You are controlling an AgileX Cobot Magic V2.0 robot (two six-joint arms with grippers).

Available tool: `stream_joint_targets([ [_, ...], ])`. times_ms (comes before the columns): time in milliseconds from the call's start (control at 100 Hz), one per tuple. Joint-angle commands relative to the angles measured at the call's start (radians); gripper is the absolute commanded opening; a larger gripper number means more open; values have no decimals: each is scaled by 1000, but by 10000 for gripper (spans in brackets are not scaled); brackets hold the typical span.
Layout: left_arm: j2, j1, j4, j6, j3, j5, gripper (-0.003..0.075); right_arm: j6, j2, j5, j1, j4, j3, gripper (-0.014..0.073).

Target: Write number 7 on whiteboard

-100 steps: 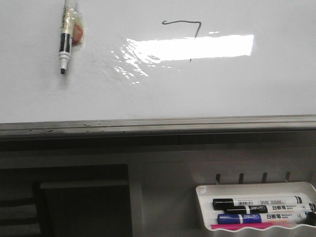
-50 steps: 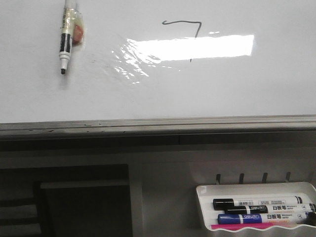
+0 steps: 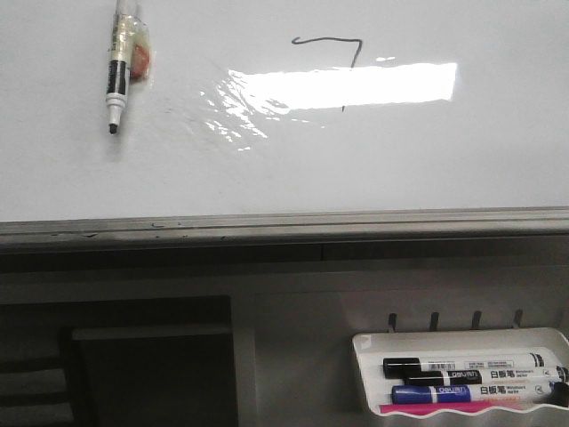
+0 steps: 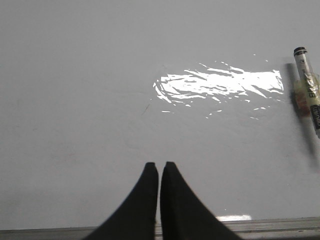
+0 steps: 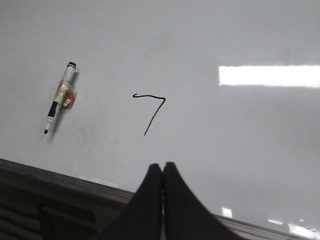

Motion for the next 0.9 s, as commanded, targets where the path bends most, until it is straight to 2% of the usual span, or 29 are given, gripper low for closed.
stream_joint_targets([
  [0, -32, 0, 0, -15, 35, -76, -20, -14, -14, -48, 2, 35, -22, -64],
  [890, -32, 16, -53, -15, 35, -64, -20, -14, -14, -48, 2, 35, -22, -64],
])
